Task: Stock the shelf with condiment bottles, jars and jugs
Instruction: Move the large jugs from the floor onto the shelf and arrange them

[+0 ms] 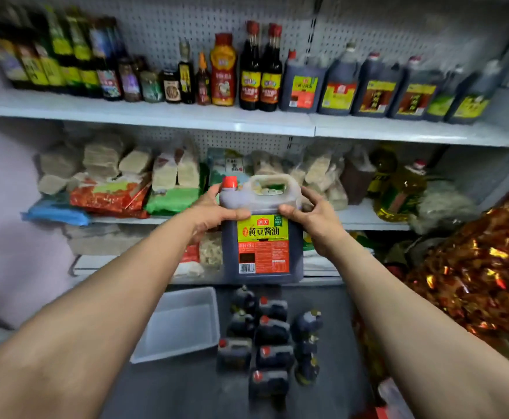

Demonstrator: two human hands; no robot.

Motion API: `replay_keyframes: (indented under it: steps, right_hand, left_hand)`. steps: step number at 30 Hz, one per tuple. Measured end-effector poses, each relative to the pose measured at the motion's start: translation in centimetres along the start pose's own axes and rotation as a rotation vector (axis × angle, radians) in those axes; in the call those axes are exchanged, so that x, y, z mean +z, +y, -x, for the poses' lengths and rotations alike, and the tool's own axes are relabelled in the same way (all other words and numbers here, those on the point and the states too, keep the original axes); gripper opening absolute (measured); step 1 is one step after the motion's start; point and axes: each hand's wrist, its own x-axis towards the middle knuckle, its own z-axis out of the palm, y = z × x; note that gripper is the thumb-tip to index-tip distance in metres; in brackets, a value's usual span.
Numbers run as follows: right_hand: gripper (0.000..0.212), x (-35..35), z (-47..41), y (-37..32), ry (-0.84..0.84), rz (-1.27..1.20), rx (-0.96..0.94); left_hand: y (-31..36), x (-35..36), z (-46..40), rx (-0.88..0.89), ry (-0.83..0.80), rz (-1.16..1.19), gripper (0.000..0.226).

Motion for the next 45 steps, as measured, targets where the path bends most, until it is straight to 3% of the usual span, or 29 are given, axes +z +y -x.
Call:
replay_keyframes:
  steps: [5,12,18,23,28,34,45]
  right_hand:
    - [0.074,-2.3,0.5,-6.0,0.038,0.015,-0.130]
    - [0.072,-6.6,-3.2,-9.1,0.058,0.049,-0.209]
    - [0.085,-12.2,-11.9,-8.2,0.044,-0.040,-0.217]
    - [0.082,-17.5,-20.6,-9.0,-0.025,-0.060,-0.184]
    - [0.078,-21.7,-28.6,-9.7,-0.137,-0.039,-0.229]
    - [0.079,-23.2,-36.3,-11.2,-0.179,0.082,-0.345]
    - [0.083,-21.7,-49.4,-11.1,-0.140,0.119,-0.384]
  left_hand:
    - [6.8,0.9,-0.2,0.130,-0.044,-0.084,0.090]
    - [11.9,4.1,-3.8,0.205,-0.082,-0.082,0.073]
    - [13.7,7.9,-12.6,0.227,-0.034,-0.111,0.077]
    - [16.5,11.6,-20.8,0.198,-0.002,-0.191,0.083]
    - [18.0,14.6,-27.3,0.242,0.113,-0.105,0.080]
    - [21.3,14.0,-34.0,0.365,0.228,-0.263,0.102]
    - [22.6,10.6,-48.8,0.509,0.237,-0.293,0.085]
